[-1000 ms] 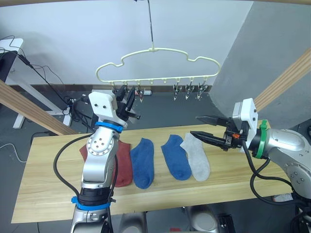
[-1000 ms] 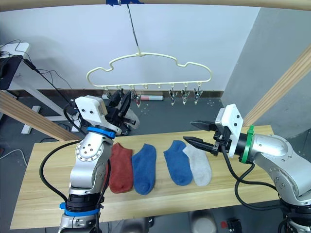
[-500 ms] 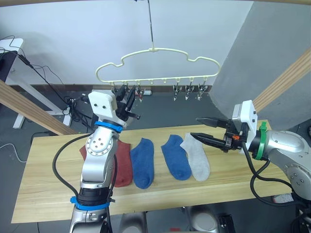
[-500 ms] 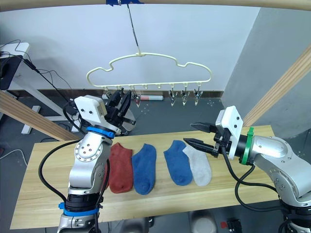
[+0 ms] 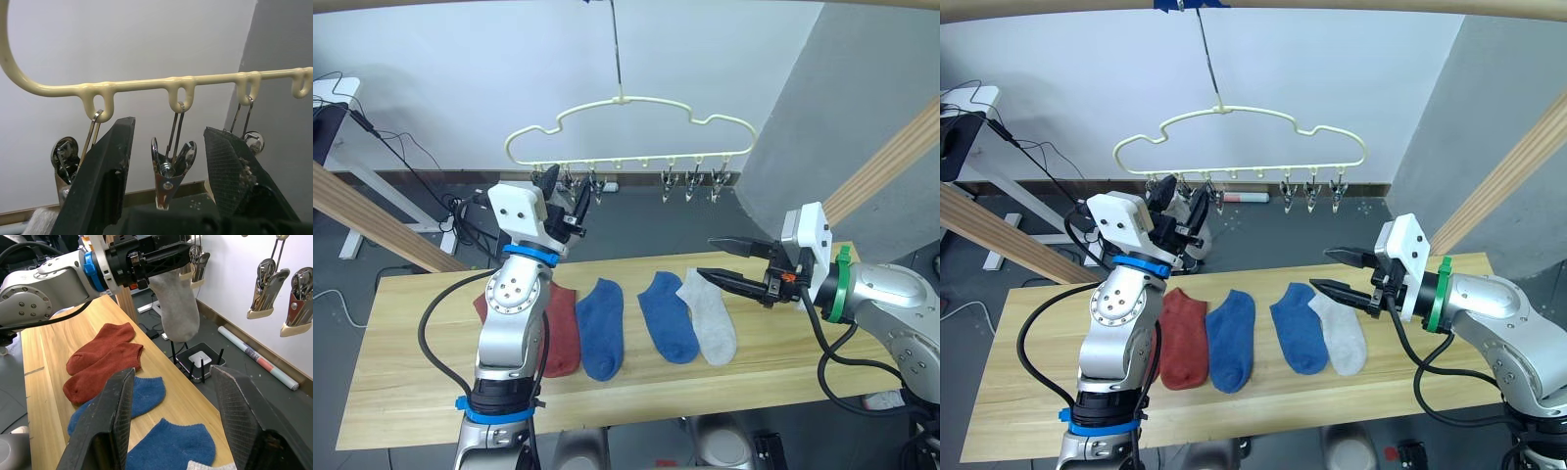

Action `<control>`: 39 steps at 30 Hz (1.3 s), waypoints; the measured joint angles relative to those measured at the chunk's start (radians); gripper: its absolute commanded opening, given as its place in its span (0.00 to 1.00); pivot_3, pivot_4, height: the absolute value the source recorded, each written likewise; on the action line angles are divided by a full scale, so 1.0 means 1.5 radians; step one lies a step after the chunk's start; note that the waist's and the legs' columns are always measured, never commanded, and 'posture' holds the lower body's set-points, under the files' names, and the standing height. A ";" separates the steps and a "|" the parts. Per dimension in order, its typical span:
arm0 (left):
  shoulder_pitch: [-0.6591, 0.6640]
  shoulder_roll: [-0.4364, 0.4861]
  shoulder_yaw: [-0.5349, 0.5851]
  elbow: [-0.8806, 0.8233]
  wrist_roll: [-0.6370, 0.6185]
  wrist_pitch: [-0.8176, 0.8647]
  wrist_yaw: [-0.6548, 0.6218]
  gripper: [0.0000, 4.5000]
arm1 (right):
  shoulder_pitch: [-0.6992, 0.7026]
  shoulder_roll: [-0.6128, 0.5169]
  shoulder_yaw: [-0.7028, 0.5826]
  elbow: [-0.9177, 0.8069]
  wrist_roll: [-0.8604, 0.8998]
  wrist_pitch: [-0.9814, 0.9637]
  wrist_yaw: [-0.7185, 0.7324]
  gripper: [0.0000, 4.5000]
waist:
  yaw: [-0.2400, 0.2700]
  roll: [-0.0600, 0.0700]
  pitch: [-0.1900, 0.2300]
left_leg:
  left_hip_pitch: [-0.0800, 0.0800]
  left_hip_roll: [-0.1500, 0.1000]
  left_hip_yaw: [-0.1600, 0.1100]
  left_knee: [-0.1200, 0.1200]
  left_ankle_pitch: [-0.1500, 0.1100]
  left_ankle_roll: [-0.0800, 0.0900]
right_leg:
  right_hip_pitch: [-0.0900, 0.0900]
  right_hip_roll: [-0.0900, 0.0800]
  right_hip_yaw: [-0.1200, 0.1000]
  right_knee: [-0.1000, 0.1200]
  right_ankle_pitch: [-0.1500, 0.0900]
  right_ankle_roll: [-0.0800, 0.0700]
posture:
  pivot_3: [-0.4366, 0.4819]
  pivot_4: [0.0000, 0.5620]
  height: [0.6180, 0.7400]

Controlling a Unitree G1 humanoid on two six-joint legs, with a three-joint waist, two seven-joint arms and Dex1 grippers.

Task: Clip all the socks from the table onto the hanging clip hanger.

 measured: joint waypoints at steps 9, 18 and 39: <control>0.000 0.004 -0.004 0.000 0.006 0.000 0.000 0.55 | -0.008 0.000 0.000 0.000 0.025 0.006 0.007 0.57 | 0.000 0.000 0.000 | 0.000 0.000 0.000 0.000 0.000 0.000 | 0.000 0.000 0.000 0.000 0.000 0.000 | 0.17 0.58 1.00; 0.000 0.004 -0.004 0.000 0.004 0.000 -0.004 0.22 | -0.021 0.000 -0.004 0.000 0.041 0.007 0.007 0.57 | 0.000 0.000 0.000 | 0.000 0.000 0.000 0.000 0.000 0.000 | 0.000 0.000 0.000 0.000 0.000 0.000 | 0.17 0.58 1.00; 0.000 0.003 0.003 -0.019 -0.048 0.038 -0.031 0.14 | -0.012 -0.004 0.005 -0.008 0.037 0.015 0.002 1.00 | 0.000 0.000 0.000 | 0.000 0.000 0.000 0.000 0.000 0.000 | 0.000 0.000 0.000 0.000 0.000 0.000 | 0.19 0.58 1.00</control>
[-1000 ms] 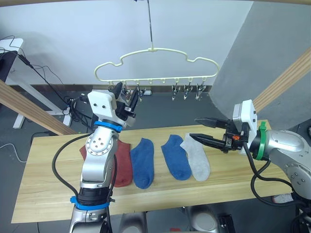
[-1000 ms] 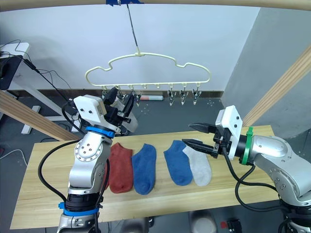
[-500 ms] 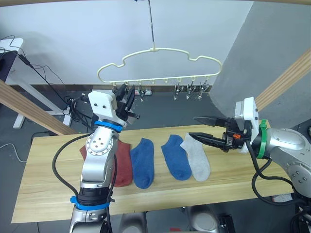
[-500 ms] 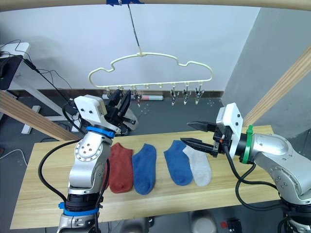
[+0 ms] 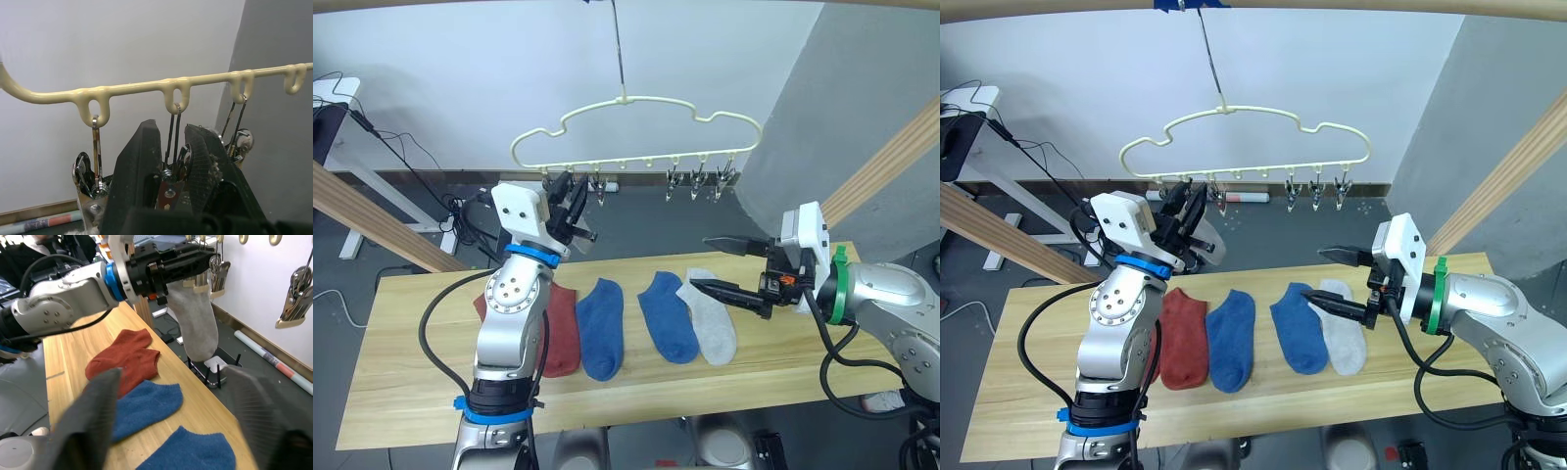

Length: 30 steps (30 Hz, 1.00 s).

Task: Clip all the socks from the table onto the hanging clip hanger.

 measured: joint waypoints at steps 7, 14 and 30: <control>-0.010 0.004 0.031 -0.028 -0.102 0.082 -0.022 0.14 | 0.021 0.006 0.024 0.000 -0.034 -0.015 -0.015 1.00 | 0.000 0.000 0.000 | 0.000 0.000 0.000 0.000 0.000 0.000 | 0.000 0.000 0.000 0.000 0.000 0.000 | 0.20 0.59 1.00; -0.023 0.033 0.059 -0.064 -0.201 0.174 -0.029 0.14 | 0.075 0.037 0.114 0.035 -0.205 -0.061 -0.105 1.00 | 0.001 0.000 0.000 | 0.000 0.000 0.000 0.000 0.000 0.000 | 0.000 0.000 0.000 0.000 0.000 0.000 | 0.21 0.59 1.00; -0.044 0.068 0.085 -0.085 -0.304 0.281 -0.026 0.14 | 0.125 0.266 0.251 0.386 -0.523 -0.249 -0.319 1.00 | 0.003 0.000 0.000 | 0.001 0.000 0.000 0.000 0.000 0.000 | 0.000 0.000 0.001 0.000 0.000 0.000 | 0.27 0.60 1.00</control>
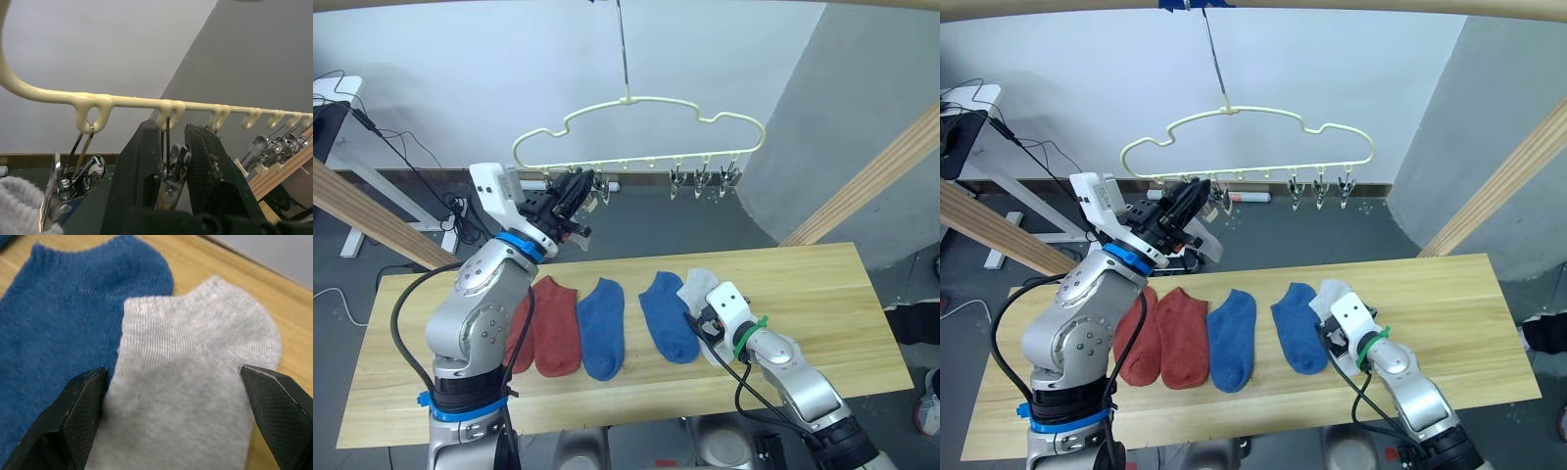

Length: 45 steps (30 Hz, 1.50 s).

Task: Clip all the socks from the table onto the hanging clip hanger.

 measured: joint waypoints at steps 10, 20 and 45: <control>-0.008 0.006 0.031 -0.006 -0.104 0.081 0.019 0.14 | -0.024 0.064 -0.037 0.075 0.000 -0.024 -0.003 0.54 | 0.005 0.000 0.000 | 0.002 0.000 0.000 0.000 0.000 0.000 | 0.002 0.001 0.000 0.000 0.001 0.000 | 0.27 0.60 1.00; -0.015 0.031 0.049 -0.006 -0.171 0.117 0.032 0.14 | -0.010 0.069 -0.050 0.063 -0.001 -0.027 0.003 0.00 | 0.018 0.000 0.000 | 0.002 0.000 0.000 0.000 0.000 0.000 | 0.002 0.001 0.000 0.000 0.001 0.000 | 0.27 0.61 1.00; -0.002 0.047 0.050 -0.019 -0.175 0.116 0.029 0.14 | 0.060 0.078 -0.089 -0.011 0.050 -0.014 0.060 0.24 | 0.018 0.000 0.000 | 0.001 0.000 0.000 -0.001 0.000 0.000 | 0.001 0.001 0.000 0.000 0.001 0.000 | 0.27 0.62 1.00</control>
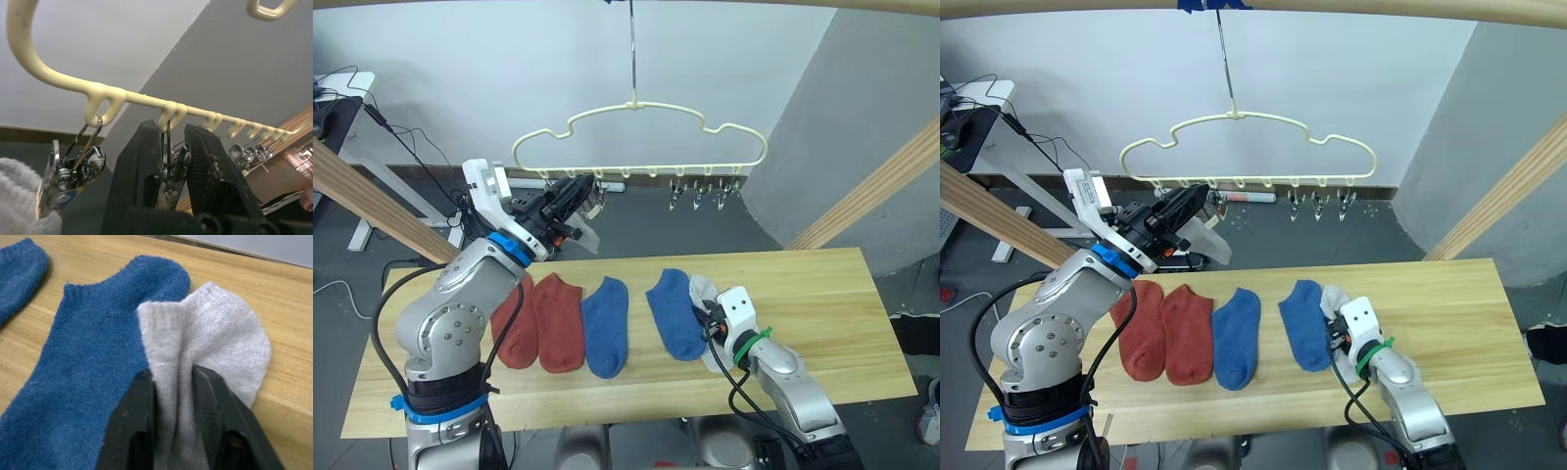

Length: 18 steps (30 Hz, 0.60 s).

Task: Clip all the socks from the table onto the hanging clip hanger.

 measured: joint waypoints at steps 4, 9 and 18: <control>0.001 0.000 0.000 0.000 0.000 0.000 0.000 0.14 | 0.000 0.001 -0.011 0.000 0.002 -0.001 0.000 0.24 | 0.000 0.000 0.000 | 0.000 0.000 0.000 0.000 0.000 0.000 | 0.000 0.000 0.000 0.000 0.000 0.000 | 0.27 0.62 1.00; 0.001 0.000 0.000 -0.001 0.000 0.000 0.000 0.14 | 0.001 0.005 -0.021 -0.001 0.004 -0.002 0.001 0.24 | 0.000 0.000 0.000 | 0.000 0.000 0.000 0.000 0.000 0.000 | 0.000 0.000 0.000 0.000 0.000 0.000 | 0.27 0.62 1.00; 0.003 -0.002 0.000 -0.004 0.000 0.000 0.002 0.14 | 0.001 0.012 -0.027 -0.001 0.027 0.000 0.005 0.00 | 0.000 0.000 0.000 | 0.000 0.000 0.000 0.000 0.000 0.000 | 0.000 0.000 0.000 0.000 0.000 0.000 | 0.27 0.61 1.00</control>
